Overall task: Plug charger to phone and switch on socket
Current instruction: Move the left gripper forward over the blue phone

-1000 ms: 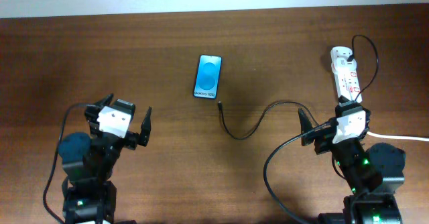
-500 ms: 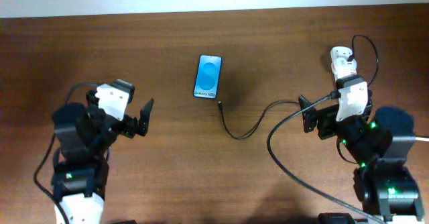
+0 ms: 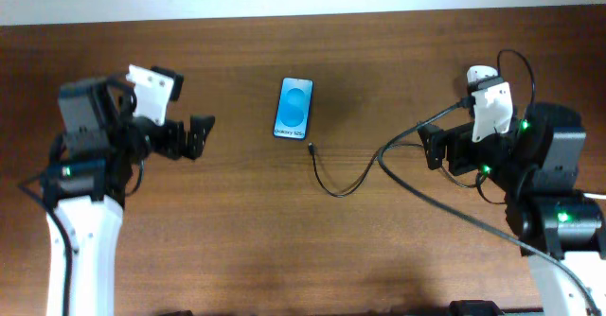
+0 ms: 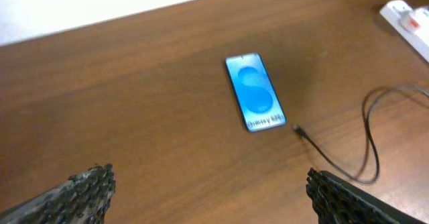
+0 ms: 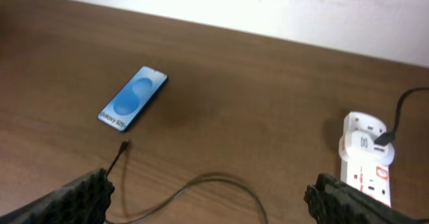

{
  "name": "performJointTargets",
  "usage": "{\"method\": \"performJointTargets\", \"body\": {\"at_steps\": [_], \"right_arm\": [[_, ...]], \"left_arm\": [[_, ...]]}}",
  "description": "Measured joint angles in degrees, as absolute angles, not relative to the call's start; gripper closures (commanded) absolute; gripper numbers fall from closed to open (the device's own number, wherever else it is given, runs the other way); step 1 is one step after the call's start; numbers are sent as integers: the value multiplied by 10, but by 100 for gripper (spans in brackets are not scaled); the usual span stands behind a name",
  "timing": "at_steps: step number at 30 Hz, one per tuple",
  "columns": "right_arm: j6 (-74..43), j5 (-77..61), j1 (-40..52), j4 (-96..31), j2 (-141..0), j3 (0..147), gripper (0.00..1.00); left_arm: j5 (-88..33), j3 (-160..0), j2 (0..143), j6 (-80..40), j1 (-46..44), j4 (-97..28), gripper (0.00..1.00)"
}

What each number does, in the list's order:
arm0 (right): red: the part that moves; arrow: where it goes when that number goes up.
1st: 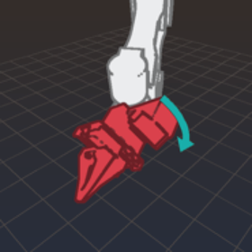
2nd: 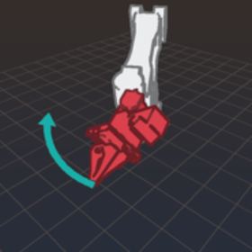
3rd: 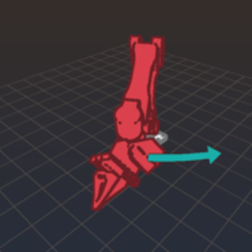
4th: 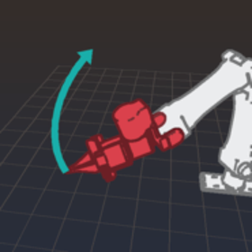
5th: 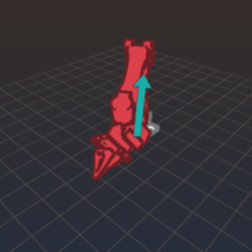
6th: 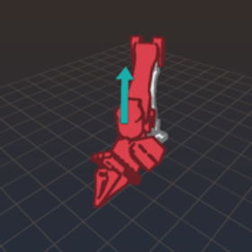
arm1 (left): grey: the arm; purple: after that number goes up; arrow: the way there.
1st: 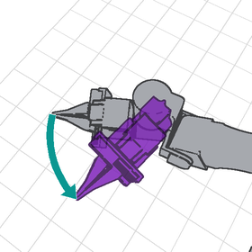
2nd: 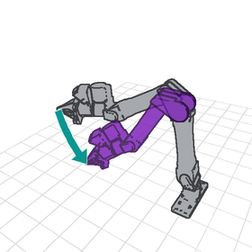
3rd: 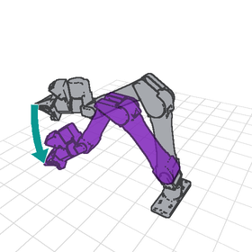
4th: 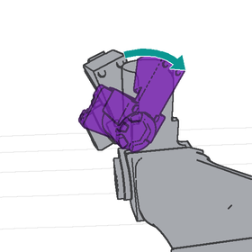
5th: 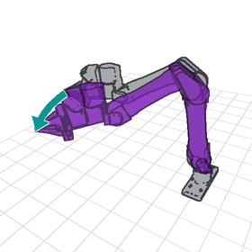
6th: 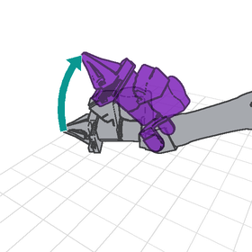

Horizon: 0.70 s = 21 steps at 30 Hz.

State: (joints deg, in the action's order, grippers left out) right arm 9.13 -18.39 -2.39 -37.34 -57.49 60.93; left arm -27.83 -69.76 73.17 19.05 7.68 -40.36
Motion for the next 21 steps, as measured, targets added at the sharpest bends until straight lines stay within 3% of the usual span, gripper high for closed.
{"method": "performJointTargets", "body": {"at_steps": [8,14,21], "right_arm": [[123,-211,-59,-486,-659,738,2],[124,-290,-125,-494,-687,760,2],[125,-327,-127,-509,-694,760,2]], "left_arm": [[-294,-866,867,190,38,-502,1],[-296,-876,889,190,1,-507,1],[-301,-877,889,190,1,-523,1]]}}
